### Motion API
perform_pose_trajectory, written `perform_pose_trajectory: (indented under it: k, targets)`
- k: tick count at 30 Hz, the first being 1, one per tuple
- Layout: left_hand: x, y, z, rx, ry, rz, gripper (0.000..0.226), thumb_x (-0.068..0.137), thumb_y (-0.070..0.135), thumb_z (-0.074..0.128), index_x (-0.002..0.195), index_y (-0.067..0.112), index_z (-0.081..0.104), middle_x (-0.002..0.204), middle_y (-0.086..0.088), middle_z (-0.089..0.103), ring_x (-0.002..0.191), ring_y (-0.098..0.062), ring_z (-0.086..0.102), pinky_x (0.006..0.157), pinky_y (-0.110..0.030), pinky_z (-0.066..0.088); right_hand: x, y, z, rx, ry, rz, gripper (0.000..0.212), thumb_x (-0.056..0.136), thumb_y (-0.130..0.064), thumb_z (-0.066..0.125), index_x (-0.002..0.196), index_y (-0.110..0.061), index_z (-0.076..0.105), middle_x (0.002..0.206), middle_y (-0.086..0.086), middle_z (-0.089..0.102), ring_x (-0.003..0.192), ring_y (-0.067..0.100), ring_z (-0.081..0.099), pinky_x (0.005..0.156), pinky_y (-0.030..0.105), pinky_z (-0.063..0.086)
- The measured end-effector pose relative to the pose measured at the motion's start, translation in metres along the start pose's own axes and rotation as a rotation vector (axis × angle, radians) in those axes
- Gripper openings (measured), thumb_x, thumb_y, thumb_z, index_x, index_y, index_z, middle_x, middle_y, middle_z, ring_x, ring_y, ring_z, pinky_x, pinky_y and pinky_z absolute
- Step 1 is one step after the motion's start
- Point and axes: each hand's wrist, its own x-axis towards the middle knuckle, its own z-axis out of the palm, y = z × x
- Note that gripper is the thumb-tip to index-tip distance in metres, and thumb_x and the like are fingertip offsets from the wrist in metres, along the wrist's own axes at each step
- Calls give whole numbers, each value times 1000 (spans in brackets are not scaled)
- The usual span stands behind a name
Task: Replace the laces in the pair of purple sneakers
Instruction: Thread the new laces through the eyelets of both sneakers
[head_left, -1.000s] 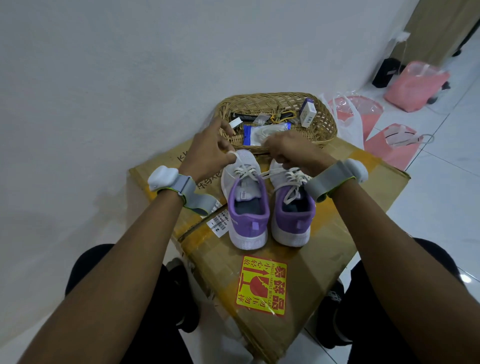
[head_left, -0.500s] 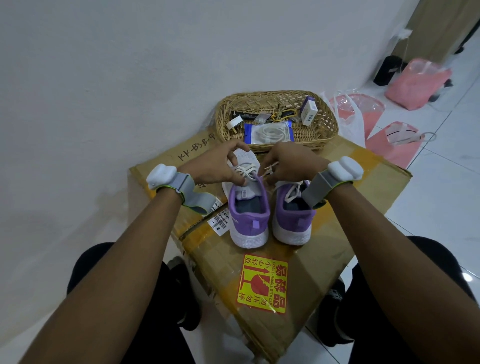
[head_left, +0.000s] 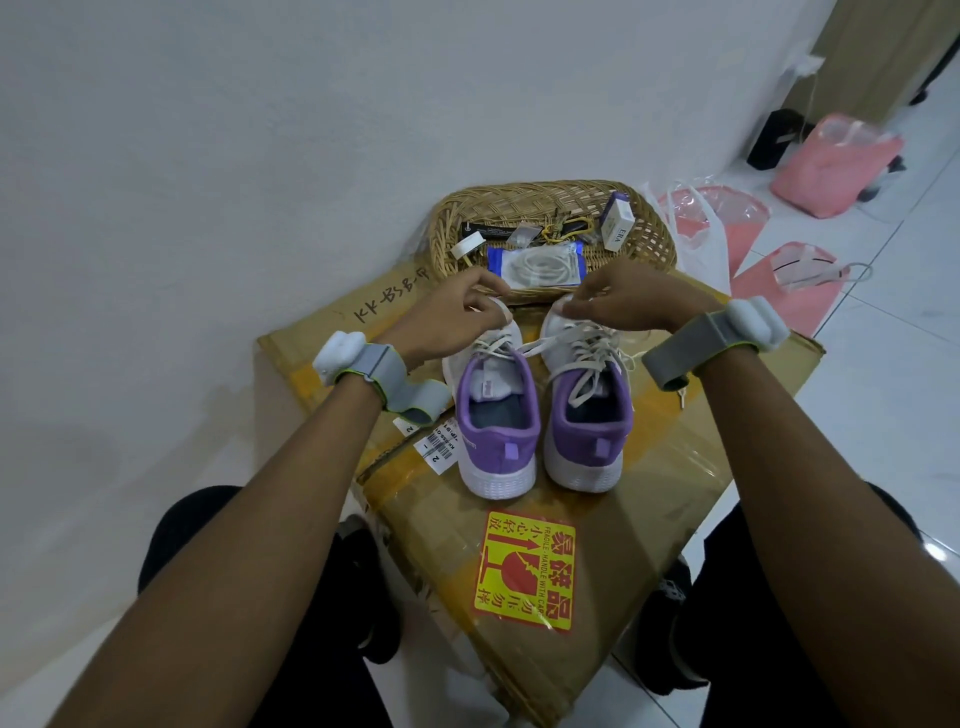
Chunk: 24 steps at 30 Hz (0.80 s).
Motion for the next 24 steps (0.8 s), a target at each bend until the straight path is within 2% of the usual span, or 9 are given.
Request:
perform_pose_trajectory:
  k: [2, 4, 7, 10, 15, 17, 19, 22, 24]
  targets:
    - [7, 0, 13, 15, 12, -7, 27, 92, 21, 69, 116, 18, 58, 93, -3, 76, 92, -23, 71, 89, -41, 54, 4, 3, 6, -50, 85, -42, 26, 91, -34, 64, 110, -17, 70, 115, 7, 65, 106, 25, 59, 83, 29, 40]
    - [12, -1, 25, 37, -76, -30, 29, 92, 20, 69, 117, 17, 56, 91, -2, 76, 87, -20, 71, 83, -38, 57, 7, 2, 14, -142, -28, -77, 25, 89, -28, 65, 114, -25, 69, 125, 4, 62, 113, 25, 57, 88, 30, 40]
    - [13, 4, 30, 22, -142, -50, 34, 89, 13, 72, 120, 15, 58, 89, -9, 77, 76, -14, 66, 74, -29, 52, 7, -1, 17, -146, -171, -59, 14, 87, -29, 68, 100, -31, 71, 117, -1, 65, 103, 21, 58, 84, 32, 44]
    - [17, 9, 24, -102, -83, -85, 38, 84, 8, 73, 119, 17, 62, 89, -8, 75, 78, -14, 64, 75, -26, 50, 8, 0, 10, -29, -167, -49, 2, 86, -31, 68, 84, -32, 66, 106, -1, 64, 98, 20, 58, 83, 34, 44]
    - [20, 4, 14, -170, 14, -99, 30, 83, 13, 78, 111, 14, 69, 83, -3, 68, 71, -12, 61, 67, -21, 50, 0, -1, -5, 302, -19, -50, 39, 92, -46, 61, 85, -9, 71, 81, 5, 64, 75, 18, 56, 73, 32, 43]
    - [23, -6, 16, -45, 144, -110, 13, 90, 19, 73, 101, 14, 71, 92, -9, 72, 75, -15, 66, 75, -28, 56, 0, -4, -6, 502, 80, -52, 45, 96, -45, 55, 81, -4, 67, 74, 5, 62, 70, 19, 56, 71, 32, 45]
    - [23, -12, 18, 138, 189, -52, 20, 90, 21, 71, 109, 15, 70, 102, -8, 73, 85, -18, 68, 82, -31, 55, 2, -8, -3, 696, 102, -55, 40, 100, -36, 51, 73, -7, 57, 64, 5, 51, 59, 18, 47, 62, 31, 41]
    - [19, -2, 24, 237, 159, 134, 49, 84, 30, 76, 130, 23, 59, 108, -1, 67, 95, -18, 62, 84, -29, 48, 5, -13, 4, 668, 42, -96, 39, 103, -30, 48, 69, -10, 52, 61, 4, 39, 53, 15, 37, 55, 27, 38]
    - [20, 2, 26, 338, 218, 247, 25, 90, 45, 65, 109, 30, 66, 104, -1, 67, 98, -23, 61, 86, -36, 49, 4, -17, 8, 588, 35, -117, 40, 102, -33, 49, 68, -11, 53, 60, 3, 40, 50, 13, 38, 54, 24, 41]
